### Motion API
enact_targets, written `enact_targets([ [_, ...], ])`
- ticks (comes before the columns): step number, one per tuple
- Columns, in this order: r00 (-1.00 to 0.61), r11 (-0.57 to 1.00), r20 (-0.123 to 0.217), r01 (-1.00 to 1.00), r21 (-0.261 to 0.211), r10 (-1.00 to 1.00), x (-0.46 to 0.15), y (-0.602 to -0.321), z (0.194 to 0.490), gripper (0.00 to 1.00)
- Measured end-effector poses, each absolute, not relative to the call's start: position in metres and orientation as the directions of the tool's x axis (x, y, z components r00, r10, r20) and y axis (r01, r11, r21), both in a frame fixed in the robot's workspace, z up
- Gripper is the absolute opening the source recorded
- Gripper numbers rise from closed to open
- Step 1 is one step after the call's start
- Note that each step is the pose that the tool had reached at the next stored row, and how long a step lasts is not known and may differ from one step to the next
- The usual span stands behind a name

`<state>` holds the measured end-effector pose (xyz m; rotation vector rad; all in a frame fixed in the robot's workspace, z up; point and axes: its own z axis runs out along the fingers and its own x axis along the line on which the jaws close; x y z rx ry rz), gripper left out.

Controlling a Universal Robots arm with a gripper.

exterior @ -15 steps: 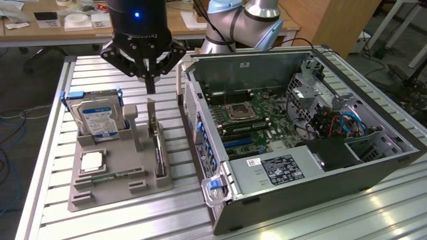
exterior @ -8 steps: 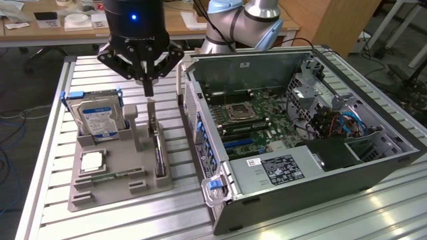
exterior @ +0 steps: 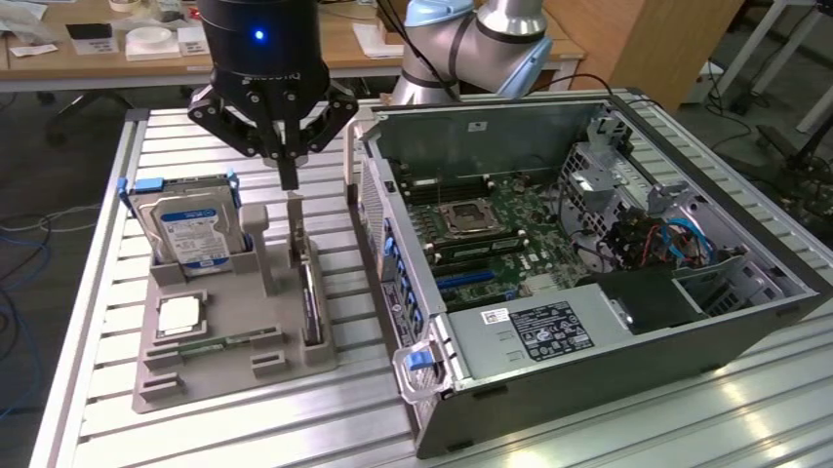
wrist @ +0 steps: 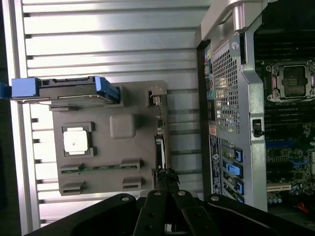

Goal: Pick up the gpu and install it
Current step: 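Pick up the gpu and move the gpu toward the slot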

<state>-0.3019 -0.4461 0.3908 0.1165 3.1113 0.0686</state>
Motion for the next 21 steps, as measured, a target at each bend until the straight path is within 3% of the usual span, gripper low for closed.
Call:
enact_targets([
  [10, -0.997, 0.996, -0.026, 0.074, 0.045, 0.075, -0.3019, -0.4461, 0.3908, 0.11],
  [12, -0.997, 0.996, -0.026, 0.074, 0.045, 0.075, -0.3019, -0.4461, 0.3908, 0.17],
  [15, -0.997, 0.996, -0.026, 0.074, 0.045, 0.075, -0.3019, -0.4461, 0.3908, 0.35],
  [17, -0.997, 0.996, -0.026, 0.074, 0.045, 0.075, -0.3019, -0.4461, 0.3908, 0.35],
  [18, -0.997, 0.996, -0.026, 0.074, 0.045, 0.075, -0.3019, -0.4461, 0.3908, 0.42],
  [21, -0.997, 0.996, -0.026, 0.074, 0.045, 0.075, -0.3019, -0.4461, 0.3908, 0.42],
])
